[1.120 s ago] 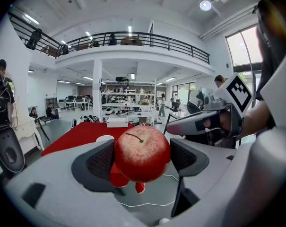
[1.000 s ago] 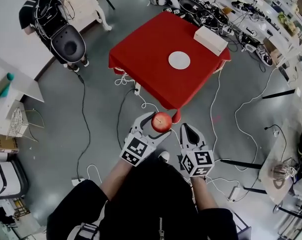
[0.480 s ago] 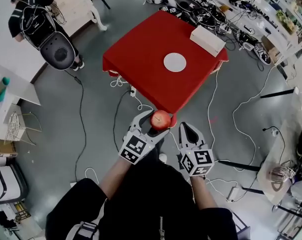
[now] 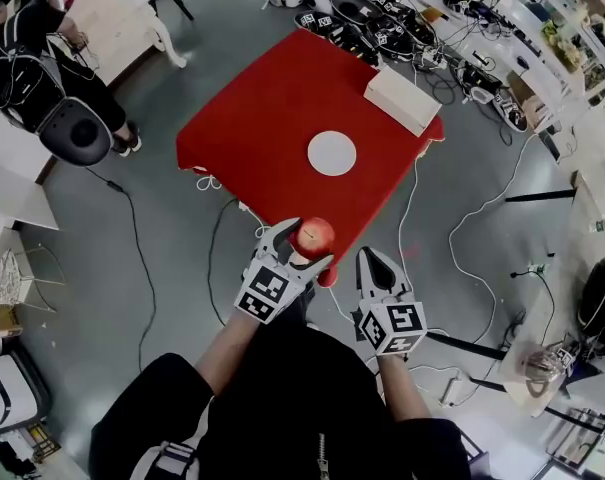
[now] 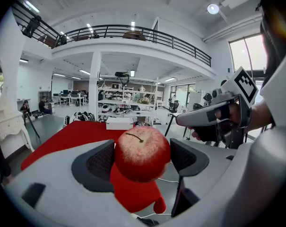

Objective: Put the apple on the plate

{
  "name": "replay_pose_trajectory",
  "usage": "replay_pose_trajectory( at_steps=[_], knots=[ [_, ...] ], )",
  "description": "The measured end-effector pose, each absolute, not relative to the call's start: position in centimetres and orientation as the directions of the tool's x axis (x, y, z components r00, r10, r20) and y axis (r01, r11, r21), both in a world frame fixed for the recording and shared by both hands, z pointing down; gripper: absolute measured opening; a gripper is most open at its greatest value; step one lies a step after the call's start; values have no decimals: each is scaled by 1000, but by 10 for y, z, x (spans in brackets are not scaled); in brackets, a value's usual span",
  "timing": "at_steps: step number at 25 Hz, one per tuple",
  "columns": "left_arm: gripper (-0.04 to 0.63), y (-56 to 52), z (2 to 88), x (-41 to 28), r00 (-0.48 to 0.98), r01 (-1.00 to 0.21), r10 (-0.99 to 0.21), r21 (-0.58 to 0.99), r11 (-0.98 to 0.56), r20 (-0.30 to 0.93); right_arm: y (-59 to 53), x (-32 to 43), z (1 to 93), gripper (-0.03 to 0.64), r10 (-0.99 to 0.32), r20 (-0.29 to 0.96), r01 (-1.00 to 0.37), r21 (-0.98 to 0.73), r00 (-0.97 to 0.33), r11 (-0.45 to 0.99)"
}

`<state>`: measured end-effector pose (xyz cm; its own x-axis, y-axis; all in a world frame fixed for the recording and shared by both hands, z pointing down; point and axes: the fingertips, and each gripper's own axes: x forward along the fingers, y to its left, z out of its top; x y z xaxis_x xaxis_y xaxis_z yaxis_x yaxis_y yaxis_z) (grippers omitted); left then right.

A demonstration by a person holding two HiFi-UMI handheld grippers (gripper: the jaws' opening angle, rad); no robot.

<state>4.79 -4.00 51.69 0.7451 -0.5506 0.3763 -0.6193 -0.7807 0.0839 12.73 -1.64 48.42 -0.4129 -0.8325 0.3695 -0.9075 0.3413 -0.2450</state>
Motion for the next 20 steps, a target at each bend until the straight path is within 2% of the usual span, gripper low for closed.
replay_pose_trajectory(
  at_steps=[10,20],
  knots=[
    [370,-163,517,36,771,-588,-520,97,-803,368,-143,102,485,9,-838,381,-918,-225,-392,327],
    [370,-218,530,30,775,-582,-504,120,-804,382,-193,98,489,9,-833,411,-928,-207,-369,309]
  ],
)
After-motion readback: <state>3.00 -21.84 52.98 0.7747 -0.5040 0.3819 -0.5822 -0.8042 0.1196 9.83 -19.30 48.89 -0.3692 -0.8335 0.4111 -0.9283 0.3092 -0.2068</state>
